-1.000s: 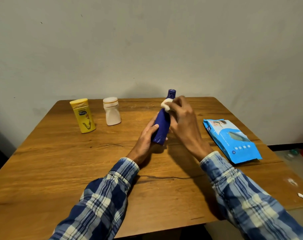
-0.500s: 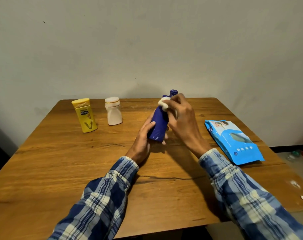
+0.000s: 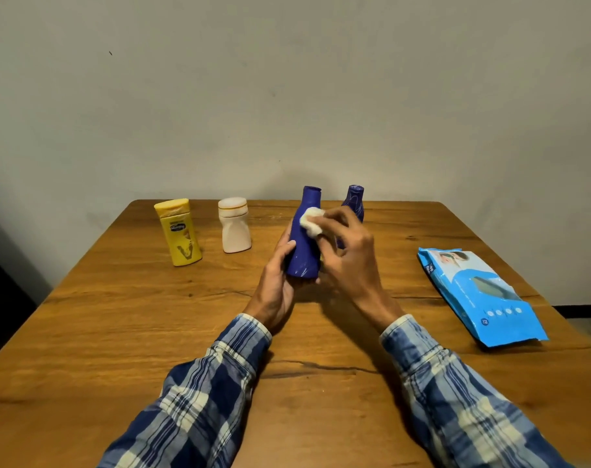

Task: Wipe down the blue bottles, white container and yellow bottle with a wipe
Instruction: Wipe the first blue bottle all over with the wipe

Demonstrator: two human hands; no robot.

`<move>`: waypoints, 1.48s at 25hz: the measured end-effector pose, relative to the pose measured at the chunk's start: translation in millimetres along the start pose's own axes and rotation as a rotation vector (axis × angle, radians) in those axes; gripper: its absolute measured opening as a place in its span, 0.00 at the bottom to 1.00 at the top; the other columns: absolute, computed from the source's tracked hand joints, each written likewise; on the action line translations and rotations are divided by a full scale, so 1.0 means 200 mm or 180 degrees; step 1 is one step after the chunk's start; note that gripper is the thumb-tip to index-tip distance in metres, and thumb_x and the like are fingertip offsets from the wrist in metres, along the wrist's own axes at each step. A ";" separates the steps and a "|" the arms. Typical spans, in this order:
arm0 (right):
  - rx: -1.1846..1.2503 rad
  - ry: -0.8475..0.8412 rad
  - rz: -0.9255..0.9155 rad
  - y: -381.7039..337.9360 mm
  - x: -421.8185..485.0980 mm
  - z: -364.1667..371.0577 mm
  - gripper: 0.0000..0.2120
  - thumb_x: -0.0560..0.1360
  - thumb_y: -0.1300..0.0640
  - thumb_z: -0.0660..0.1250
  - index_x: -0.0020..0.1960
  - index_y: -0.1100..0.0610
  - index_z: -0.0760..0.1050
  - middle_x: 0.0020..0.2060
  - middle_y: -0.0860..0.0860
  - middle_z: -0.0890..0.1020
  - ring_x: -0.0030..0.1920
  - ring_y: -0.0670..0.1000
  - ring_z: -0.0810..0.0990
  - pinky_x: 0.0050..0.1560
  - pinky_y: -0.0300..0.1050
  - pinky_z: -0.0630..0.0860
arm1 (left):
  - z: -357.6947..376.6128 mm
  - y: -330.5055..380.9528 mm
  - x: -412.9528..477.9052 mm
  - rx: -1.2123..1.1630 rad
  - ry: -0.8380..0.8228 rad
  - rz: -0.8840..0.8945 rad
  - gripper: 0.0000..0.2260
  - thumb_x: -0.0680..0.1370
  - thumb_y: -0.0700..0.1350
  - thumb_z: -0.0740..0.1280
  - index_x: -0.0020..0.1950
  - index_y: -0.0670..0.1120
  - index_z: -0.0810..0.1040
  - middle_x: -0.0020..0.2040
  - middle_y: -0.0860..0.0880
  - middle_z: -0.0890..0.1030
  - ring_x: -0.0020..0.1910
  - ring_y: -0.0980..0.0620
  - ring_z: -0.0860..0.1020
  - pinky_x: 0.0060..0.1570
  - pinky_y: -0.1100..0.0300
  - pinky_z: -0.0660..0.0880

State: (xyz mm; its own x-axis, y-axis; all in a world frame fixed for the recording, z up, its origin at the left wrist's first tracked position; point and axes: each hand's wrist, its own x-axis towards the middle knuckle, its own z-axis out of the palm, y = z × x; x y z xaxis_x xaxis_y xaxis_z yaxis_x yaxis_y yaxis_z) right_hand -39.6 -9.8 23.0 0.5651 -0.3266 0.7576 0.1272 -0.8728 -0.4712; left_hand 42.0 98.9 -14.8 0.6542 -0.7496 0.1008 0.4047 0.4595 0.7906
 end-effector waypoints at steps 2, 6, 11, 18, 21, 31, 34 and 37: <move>0.0267 0.0414 0.0350 0.05 0.06 0.00 0.13 0.78 0.66 0.69 0.61 0.59 0.81 0.54 0.52 0.77 0.54 0.47 0.77 0.53 0.42 0.80 | -0.02 0.00 0.02 0.0092 -0.0092 -0.0064 0.21 0.85 0.50 0.60 0.78 0.54 0.67 0.63 0.42 0.83 0.51 0.41 0.81 0.43 0.50 0.80; 0.0421 0.0212 0.0042 0.08 0.16 0.00 0.12 0.78 0.65 0.70 0.61 0.58 0.81 0.52 0.52 0.78 0.52 0.44 0.77 0.51 0.36 0.78 | -0.05 0.03 0.06 0.0096 -0.0235 0.0026 0.20 0.85 0.50 0.59 0.78 0.55 0.68 0.64 0.40 0.82 0.49 0.40 0.81 0.39 0.51 0.80; 0.0749 0.0299 -0.0182 0.02 0.37 -0.07 0.12 0.78 0.62 0.71 0.61 0.60 0.82 0.52 0.54 0.80 0.52 0.49 0.80 0.48 0.34 0.80 | 0.04 0.21 0.16 0.0639 -0.0426 0.0443 0.23 0.83 0.50 0.59 0.79 0.51 0.66 0.61 0.39 0.82 0.46 0.40 0.82 0.36 0.52 0.81; 0.0649 0.0264 -0.0445 -0.07 0.50 -0.20 0.13 0.77 0.64 0.71 0.61 0.58 0.81 0.52 0.52 0.80 0.53 0.46 0.79 0.49 0.31 0.78 | 0.23 0.46 0.30 0.1234 -0.0552 0.1136 0.23 0.84 0.50 0.58 0.80 0.50 0.65 0.67 0.39 0.78 0.52 0.41 0.82 0.35 0.52 0.81; 0.0694 0.0365 -0.0319 -0.06 0.49 -0.21 0.14 0.78 0.64 0.71 0.62 0.57 0.81 0.52 0.52 0.79 0.52 0.46 0.79 0.46 0.32 0.79 | 0.25 0.45 0.31 0.1242 -0.0647 0.1074 0.21 0.85 0.48 0.57 0.80 0.51 0.64 0.65 0.40 0.79 0.48 0.42 0.83 0.36 0.52 0.82; 0.0478 0.0122 -0.0465 -0.09 0.47 -0.16 0.11 0.76 0.62 0.72 0.59 0.59 0.83 0.49 0.50 0.79 0.49 0.45 0.79 0.47 0.31 0.78 | 0.26 0.45 0.30 0.1172 -0.0592 0.0872 0.20 0.87 0.49 0.52 0.79 0.50 0.66 0.61 0.41 0.80 0.53 0.44 0.79 0.44 0.45 0.77; 0.0486 0.0291 -0.0308 -0.10 0.48 -0.17 0.11 0.77 0.61 0.72 0.59 0.58 0.83 0.49 0.51 0.79 0.48 0.45 0.79 0.44 0.32 0.78 | 0.29 0.46 0.28 0.0861 -0.0544 0.0740 0.20 0.87 0.50 0.52 0.77 0.49 0.68 0.58 0.44 0.82 0.49 0.48 0.80 0.40 0.51 0.76; 0.0247 -0.0139 -0.0642 -0.12 0.46 -0.14 0.12 0.75 0.62 0.72 0.59 0.59 0.82 0.49 0.51 0.79 0.49 0.45 0.78 0.51 0.30 0.75 | 0.29 0.46 0.27 0.0612 -0.0422 0.0683 0.17 0.86 0.48 0.53 0.72 0.48 0.73 0.52 0.47 0.84 0.49 0.51 0.83 0.46 0.53 0.80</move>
State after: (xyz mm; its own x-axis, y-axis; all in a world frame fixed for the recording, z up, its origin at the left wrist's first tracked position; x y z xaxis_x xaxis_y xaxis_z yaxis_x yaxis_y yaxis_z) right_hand -14.3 -29.4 116.9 0.5564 -0.1308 0.8206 0.3025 -0.8879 -0.3466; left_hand 77.2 72.6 99.1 0.6175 -0.7067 0.3454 0.1301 0.5248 0.8412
